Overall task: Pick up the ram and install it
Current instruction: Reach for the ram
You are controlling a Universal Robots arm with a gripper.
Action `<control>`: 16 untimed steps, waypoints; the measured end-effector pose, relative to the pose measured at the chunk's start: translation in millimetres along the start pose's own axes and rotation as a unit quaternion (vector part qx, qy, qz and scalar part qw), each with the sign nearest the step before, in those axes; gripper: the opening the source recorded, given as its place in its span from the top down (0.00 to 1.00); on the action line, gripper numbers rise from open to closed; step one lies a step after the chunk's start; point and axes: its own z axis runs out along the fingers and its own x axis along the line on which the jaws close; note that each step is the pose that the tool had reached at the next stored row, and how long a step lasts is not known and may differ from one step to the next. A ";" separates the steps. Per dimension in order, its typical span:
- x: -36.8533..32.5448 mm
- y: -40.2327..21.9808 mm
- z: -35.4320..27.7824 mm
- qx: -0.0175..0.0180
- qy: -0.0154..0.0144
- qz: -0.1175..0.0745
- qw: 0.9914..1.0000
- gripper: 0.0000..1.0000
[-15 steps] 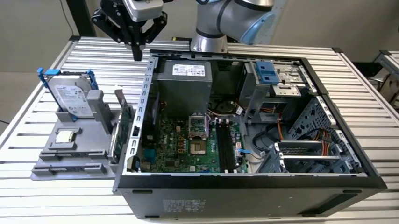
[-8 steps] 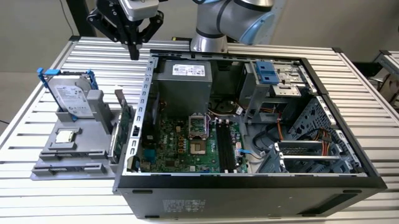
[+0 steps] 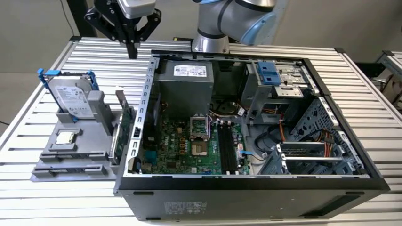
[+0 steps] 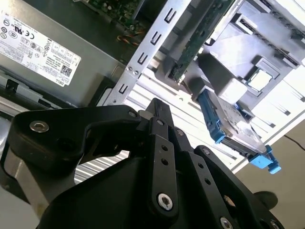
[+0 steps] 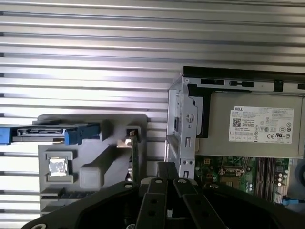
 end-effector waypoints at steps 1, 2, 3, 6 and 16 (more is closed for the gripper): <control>0.6 0.9 0.1 0.000 0.000 0.000 1.000 1.00; 1.3 1.8 0.1 0.000 0.000 -0.001 1.000 1.00; 2.0 2.7 0.0 0.000 0.000 -0.001 1.000 1.00; 4.4 5.3 0.2 0.000 0.000 -0.002 1.000 1.00; 14.8 12.4 0.3 0.000 0.000 -0.006 1.000 1.00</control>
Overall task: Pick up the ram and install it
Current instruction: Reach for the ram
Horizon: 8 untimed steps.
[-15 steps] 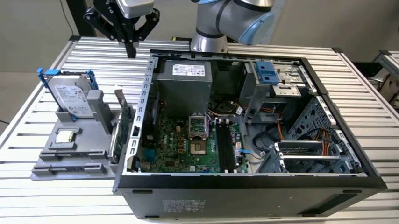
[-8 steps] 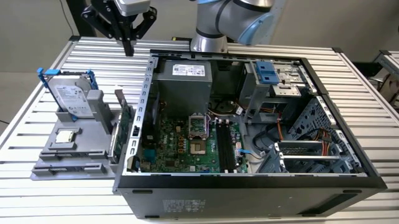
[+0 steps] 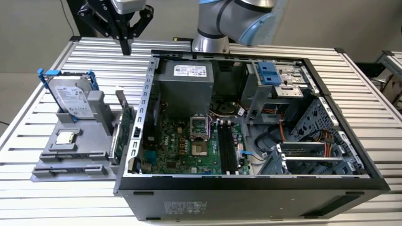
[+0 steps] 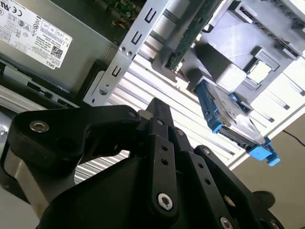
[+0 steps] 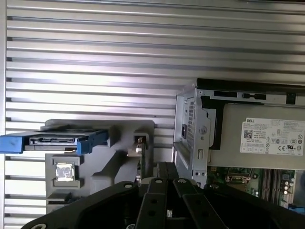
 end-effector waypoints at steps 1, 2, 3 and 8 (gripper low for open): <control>1.4 0.6 0.0 0.000 0.000 0.000 1.000 1.00; 2.5 1.2 0.0 0.000 0.000 0.000 1.000 1.00; 3.8 1.9 0.0 0.000 0.000 0.000 1.000 1.00; 11.1 4.7 0.0 0.000 0.000 0.000 1.000 1.00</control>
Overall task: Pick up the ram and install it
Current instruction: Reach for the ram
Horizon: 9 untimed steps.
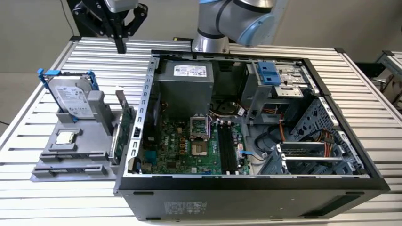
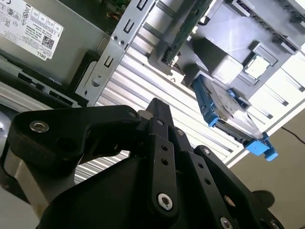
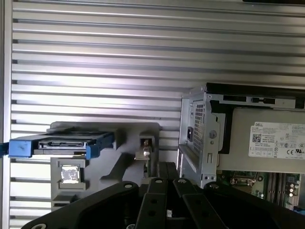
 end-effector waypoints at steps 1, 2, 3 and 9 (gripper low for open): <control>1.6 0.6 0.0 0.000 0.000 0.000 1.000 1.00; 3.3 1.2 0.0 0.000 0.000 0.000 1.000 1.00; 4.9 1.7 0.0 0.000 0.000 0.000 1.000 1.00; 15.8 4.7 -0.1 0.000 0.000 0.000 1.000 1.00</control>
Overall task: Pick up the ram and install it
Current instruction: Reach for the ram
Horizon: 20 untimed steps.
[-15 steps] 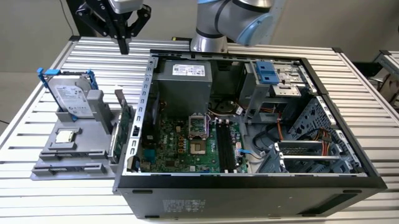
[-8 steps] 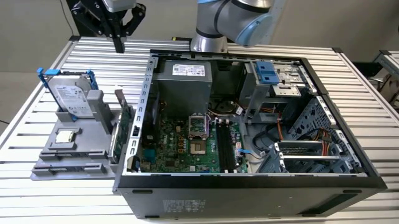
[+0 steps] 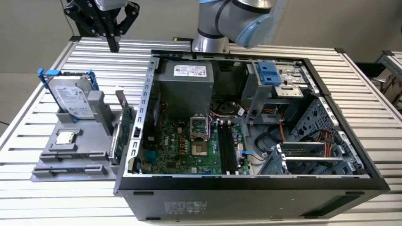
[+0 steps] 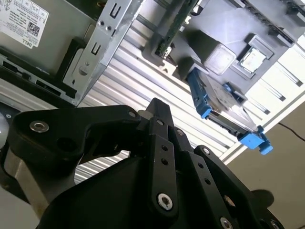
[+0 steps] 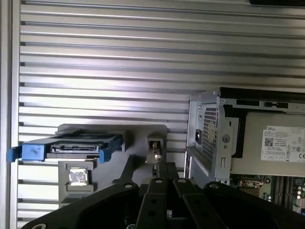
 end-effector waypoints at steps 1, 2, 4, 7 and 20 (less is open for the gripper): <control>1.9 0.4 0.0 0.000 0.000 0.000 1.000 1.00; 4.0 0.8 0.0 0.000 0.000 0.000 1.000 1.00; 8.2 1.7 -0.1 0.000 0.000 0.000 1.000 1.00; 15.0 2.9 -0.2 0.000 0.000 0.000 1.000 1.00; 46.3 7.9 -0.5 0.000 0.000 0.000 1.000 1.00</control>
